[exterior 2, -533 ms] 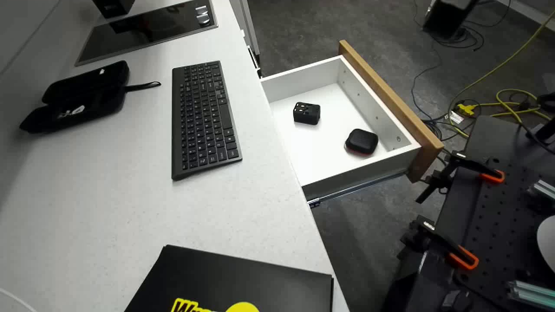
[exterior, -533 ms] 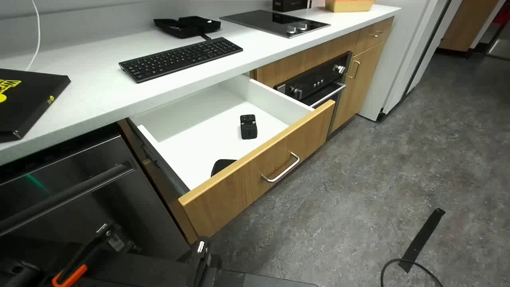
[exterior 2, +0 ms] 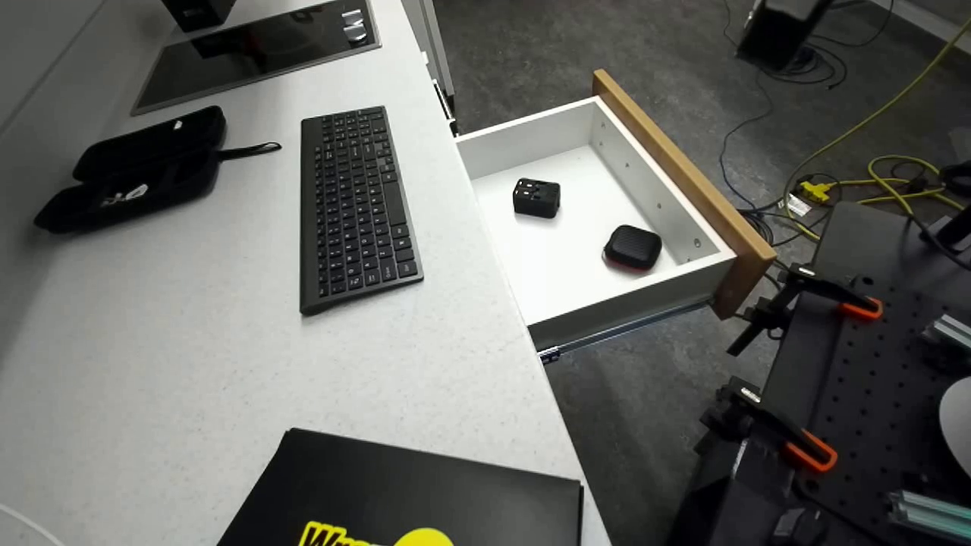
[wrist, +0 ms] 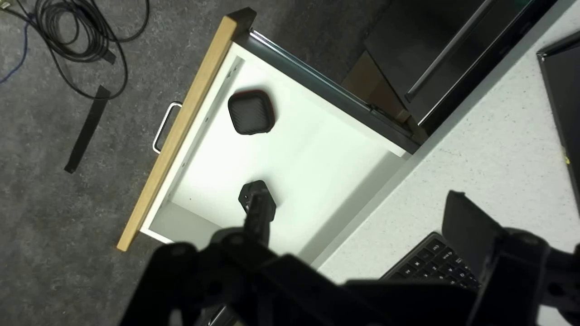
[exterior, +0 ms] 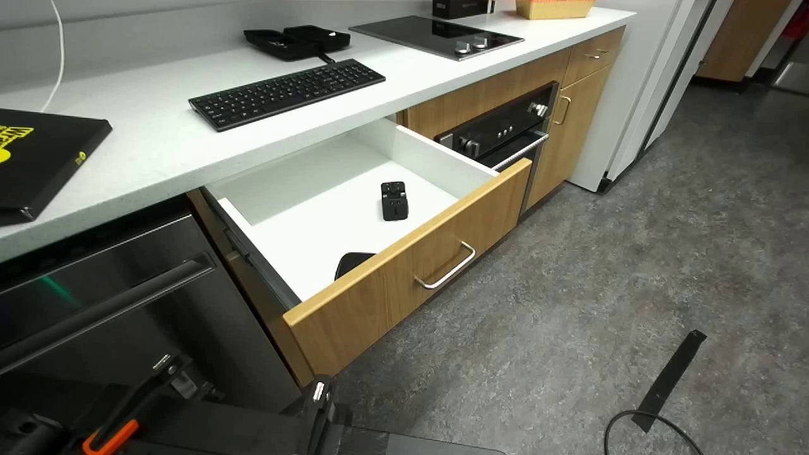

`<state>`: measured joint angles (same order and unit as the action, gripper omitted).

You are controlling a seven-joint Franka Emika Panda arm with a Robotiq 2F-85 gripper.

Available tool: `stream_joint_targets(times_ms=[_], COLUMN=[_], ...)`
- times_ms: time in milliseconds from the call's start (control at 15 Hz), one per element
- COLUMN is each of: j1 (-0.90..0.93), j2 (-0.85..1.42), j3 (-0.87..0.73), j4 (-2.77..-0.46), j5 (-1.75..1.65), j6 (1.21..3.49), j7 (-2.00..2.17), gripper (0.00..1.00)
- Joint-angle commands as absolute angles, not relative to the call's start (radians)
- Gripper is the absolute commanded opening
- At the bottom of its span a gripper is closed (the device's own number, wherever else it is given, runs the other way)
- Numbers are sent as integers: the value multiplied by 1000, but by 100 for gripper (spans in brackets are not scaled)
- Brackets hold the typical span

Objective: Push the open drawer closed

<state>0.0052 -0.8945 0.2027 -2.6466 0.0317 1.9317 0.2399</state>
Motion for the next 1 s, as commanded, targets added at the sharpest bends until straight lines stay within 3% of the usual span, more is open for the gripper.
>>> stream_joint_targets(times_ms=[0, 600, 933], j1=[-52, -379, -364], j2=[-852, -520, -540], j3=[120, -64, -77], j4=[-2687, -2751, -2768], j5=[-19, -292, -264], j6=[2002, 2380, 2354], j7=[213, 264, 230], gripper=[100, 100, 100])
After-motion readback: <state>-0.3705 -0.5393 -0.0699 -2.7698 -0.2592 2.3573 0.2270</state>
